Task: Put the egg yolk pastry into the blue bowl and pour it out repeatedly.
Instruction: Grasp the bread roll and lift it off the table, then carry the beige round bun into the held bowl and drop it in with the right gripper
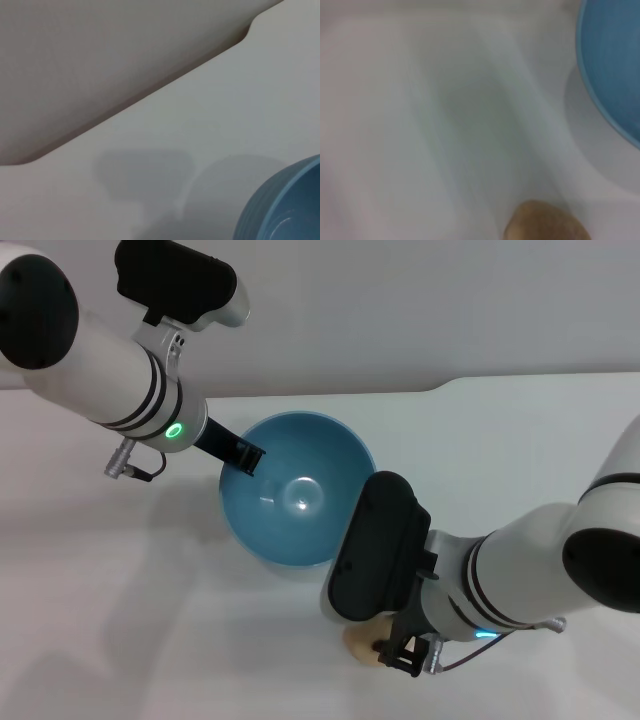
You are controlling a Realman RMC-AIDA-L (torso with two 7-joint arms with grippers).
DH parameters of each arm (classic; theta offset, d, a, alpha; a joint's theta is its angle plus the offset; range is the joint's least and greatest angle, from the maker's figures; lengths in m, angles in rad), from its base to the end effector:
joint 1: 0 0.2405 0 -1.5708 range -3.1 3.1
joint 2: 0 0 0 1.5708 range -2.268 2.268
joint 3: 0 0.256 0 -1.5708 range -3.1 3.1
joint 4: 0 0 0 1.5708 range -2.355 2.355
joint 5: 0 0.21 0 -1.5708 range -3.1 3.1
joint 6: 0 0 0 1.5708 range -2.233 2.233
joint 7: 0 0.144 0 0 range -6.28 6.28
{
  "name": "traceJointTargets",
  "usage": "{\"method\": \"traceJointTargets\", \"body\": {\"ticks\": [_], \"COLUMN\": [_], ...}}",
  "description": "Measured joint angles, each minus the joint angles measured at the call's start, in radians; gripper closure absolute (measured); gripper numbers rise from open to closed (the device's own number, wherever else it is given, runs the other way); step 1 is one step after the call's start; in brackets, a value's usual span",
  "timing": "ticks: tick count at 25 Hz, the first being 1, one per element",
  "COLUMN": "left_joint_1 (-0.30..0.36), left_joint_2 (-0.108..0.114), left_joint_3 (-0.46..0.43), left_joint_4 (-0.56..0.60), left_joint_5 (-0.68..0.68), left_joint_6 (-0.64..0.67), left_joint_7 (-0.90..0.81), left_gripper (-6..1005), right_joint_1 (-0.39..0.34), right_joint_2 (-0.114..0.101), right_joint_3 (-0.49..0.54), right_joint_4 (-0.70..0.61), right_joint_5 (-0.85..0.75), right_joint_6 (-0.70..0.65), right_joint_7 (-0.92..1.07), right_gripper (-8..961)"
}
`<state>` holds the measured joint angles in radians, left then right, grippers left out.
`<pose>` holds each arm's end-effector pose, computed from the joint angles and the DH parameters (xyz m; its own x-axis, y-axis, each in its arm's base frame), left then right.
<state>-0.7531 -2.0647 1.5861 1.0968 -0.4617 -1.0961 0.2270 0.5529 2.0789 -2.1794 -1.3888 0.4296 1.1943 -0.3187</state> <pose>-0.1587 0.4122 -0.0417 0.7204 0.6935 0.0067 0.5469 -0.5621 -0.6205 0.1546 0.2860 -0.1236 0.8481 -0.2985 0.4377 -0.1316 -0.9190 -0.3716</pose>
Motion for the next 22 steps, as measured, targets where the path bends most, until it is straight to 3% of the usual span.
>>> {"method": "traceJointTargets", "body": {"ticks": [10,22], "left_joint_1": [-0.002,-0.011], "left_joint_2": [0.0,0.001], "left_joint_3": [0.0,0.034], "left_joint_4": [0.0,0.0], "left_joint_5": [0.0,0.0], "left_joint_6": [-0.002,-0.033], "left_joint_7": [0.005,0.007], "left_gripper": [990,989], "right_joint_1": [-0.035,-0.085], "right_joint_2": [-0.002,-0.001], "right_joint_3": [0.026,0.119], "right_joint_4": [-0.144,-0.452], "right_joint_5": [-0.004,-0.089], "right_joint_6": [0.079,0.14], "right_joint_7": [0.016,0.017], "right_gripper": [632,755]}}
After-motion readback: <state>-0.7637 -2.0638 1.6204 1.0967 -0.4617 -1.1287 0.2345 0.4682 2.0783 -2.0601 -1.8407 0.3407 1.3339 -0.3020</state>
